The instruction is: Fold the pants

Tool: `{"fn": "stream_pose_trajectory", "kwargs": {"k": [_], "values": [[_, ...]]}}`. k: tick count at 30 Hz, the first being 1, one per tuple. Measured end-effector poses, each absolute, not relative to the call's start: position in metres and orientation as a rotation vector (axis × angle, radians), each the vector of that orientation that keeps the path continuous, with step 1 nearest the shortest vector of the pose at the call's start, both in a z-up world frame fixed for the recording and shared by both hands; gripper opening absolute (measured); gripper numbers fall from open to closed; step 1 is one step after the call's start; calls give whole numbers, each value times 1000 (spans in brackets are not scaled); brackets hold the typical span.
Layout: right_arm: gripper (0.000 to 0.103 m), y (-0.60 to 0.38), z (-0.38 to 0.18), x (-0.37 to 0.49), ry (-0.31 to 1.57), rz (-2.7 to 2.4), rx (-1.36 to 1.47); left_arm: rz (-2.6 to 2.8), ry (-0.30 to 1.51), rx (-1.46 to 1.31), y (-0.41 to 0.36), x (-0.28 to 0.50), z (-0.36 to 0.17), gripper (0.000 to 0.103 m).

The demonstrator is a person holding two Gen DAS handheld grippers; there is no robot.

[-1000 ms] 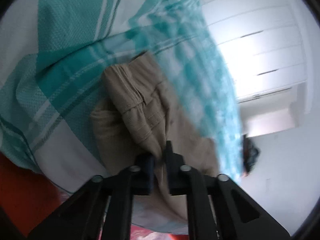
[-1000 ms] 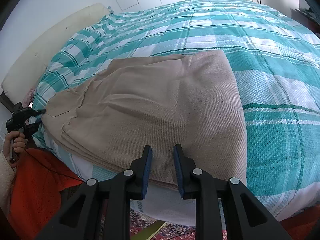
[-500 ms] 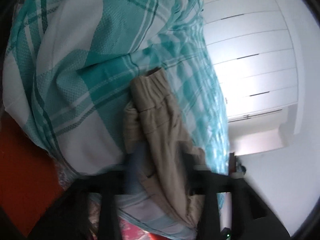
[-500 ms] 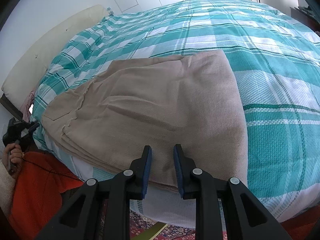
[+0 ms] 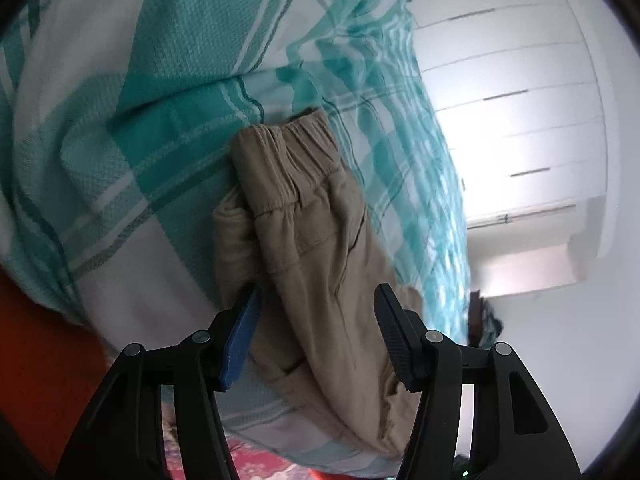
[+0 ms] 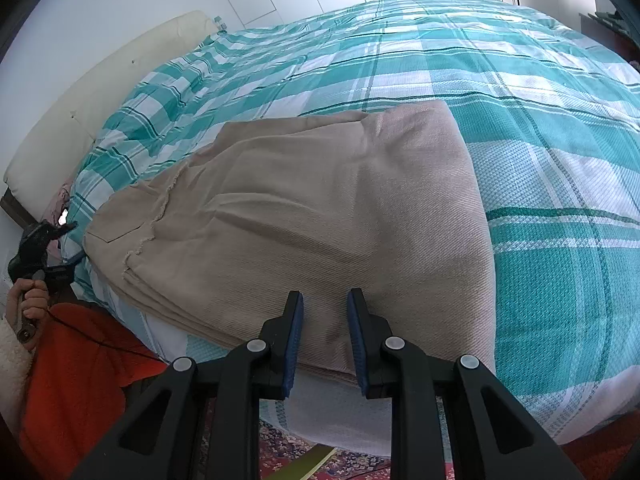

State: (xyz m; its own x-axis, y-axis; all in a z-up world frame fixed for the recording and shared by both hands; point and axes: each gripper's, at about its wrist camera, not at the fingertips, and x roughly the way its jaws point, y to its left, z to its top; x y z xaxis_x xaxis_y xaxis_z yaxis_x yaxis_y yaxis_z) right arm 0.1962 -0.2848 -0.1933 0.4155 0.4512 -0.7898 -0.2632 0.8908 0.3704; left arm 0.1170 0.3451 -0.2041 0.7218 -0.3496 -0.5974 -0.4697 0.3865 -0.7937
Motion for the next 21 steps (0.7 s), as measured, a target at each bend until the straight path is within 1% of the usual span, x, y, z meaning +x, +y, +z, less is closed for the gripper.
{"fn": "stream_pose_trajectory", "kwargs": {"k": [1,2,3,4,6,9,12,14,16,17,20,21], "values": [[23,-285,-193,196,1051,453,199,74,799,-1223,345,122,-207,55],[23,-285,-193,196,1051,453,201,52,781,-1233,345,125,-207,44],[23,-285,-193,196,1051,453,202,28,763,-1241,345,129,-208,8],[23,-285,-193,196,1051,453,202,15,750,-1251,345,132,-208,4],[23,-285,-194,196,1051,454,204,-5,710,-1262,343,133,-201,2],[23,-285,-194,196,1051,456,206,26,709,-1214,337,121,-188,2],[23,-286,-193,196,1051,457,212,115,792,-1199,339,110,-209,2],[23,-286,-193,196,1051,457,215,137,817,-1257,344,105,-229,1],[23,-286,-194,196,1050,459,214,144,825,-1233,342,108,-226,2],[23,-286,-194,196,1049,459,213,151,840,-1205,341,110,-221,3],[23,-286,-194,196,1050,461,214,170,838,-1218,343,106,-207,11],[23,-287,-194,196,1050,464,214,185,815,-1226,347,101,-202,17]]}}
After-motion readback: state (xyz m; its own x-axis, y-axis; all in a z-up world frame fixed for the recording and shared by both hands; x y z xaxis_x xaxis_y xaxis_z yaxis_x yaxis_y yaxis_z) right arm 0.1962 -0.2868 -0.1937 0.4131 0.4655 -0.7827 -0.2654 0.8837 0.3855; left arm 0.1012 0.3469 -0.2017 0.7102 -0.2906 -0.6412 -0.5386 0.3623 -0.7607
